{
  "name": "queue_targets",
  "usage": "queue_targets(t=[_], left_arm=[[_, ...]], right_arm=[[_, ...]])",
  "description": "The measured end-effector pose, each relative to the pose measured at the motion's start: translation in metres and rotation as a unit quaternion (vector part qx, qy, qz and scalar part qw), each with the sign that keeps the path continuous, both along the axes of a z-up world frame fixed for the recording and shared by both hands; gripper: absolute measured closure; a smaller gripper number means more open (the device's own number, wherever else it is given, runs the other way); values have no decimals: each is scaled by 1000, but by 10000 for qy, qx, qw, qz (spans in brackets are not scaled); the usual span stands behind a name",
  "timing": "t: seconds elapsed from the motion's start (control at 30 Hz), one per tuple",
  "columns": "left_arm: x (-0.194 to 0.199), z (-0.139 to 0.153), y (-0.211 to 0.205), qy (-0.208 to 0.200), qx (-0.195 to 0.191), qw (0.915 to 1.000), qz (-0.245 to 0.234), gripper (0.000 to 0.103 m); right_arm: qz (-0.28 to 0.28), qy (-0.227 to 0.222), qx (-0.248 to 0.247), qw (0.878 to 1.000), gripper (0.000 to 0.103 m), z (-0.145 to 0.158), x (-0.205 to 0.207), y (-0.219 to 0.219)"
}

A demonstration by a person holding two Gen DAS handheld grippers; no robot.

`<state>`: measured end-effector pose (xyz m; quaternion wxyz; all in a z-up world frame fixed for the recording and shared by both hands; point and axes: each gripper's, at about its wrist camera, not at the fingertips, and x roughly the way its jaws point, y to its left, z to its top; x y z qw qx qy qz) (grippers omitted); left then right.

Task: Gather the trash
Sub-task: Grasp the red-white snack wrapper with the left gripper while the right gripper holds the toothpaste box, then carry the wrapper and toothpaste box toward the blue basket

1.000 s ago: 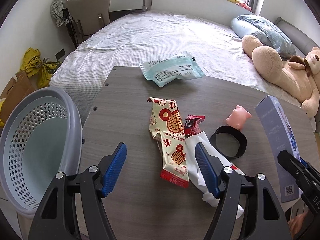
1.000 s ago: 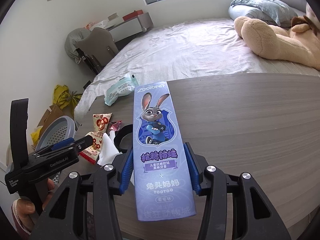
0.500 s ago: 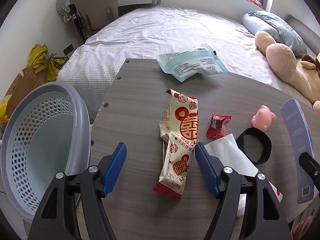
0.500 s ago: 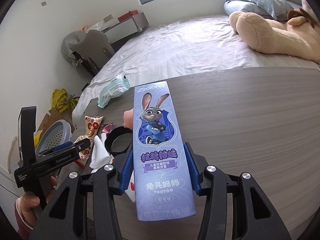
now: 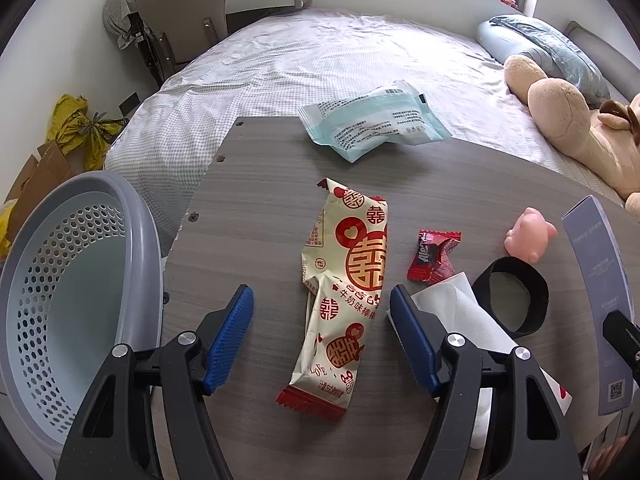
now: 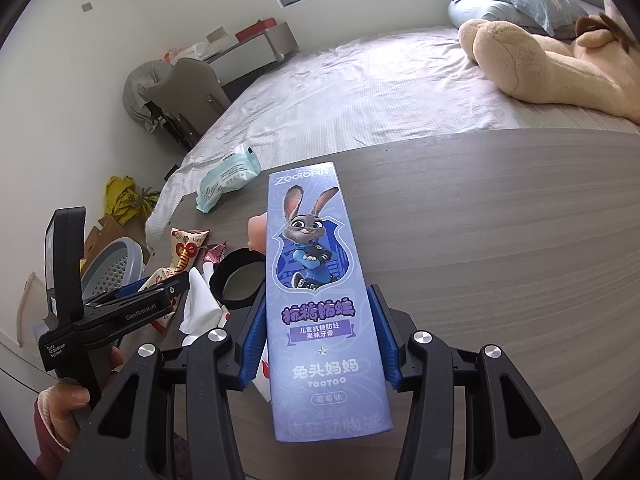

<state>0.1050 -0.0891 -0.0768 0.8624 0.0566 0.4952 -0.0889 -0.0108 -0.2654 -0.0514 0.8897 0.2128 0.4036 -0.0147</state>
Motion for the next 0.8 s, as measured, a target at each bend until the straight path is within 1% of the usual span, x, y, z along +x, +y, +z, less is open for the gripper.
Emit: queue_targets(t=[0.13, 0.17, 0.2, 0.23, 0.3, 0.33, 0.43, 0.6, 0.8], left_arm=[[2, 0, 0, -29, -37, 10000, -4, 35], [3, 0, 0, -32, -51, 10000, -14, 38], [4, 0, 0, -29, -61, 10000, -26, 46], [5, 0, -1, -11, -69, 10000, -43, 50], [4, 0, -1, -15, -64, 10000, -63, 65], [4, 0, -1, 5, -99, 9999, -89, 68], [1, 3, 2, 32, -248, 9996, -121, 68], [-12, 13, 7, -89, -253, 9996, -82, 68], [-37, 28, 19, -304, -166, 9994, 12, 68]], right_arm=[[-9, 6, 2, 10000, 57, 0, 0, 0], [-10, 7, -1, 10000, 57, -1, 0, 0], [-13, 6, 0, 10000, 57, -1, 0, 0], [-13, 8, -1, 10000, 57, -1, 0, 0], [-17, 7, 0, 10000, 57, -1, 0, 0], [-20, 8, 2, 10000, 57, -1, 0, 0], [-31, 15, 0, 10000, 57, -2, -1, 1], [-13, 17, -13, 10000, 57, 0, -2, 5], [62, -40, -49, 10000, 57, 7, -6, 10]])
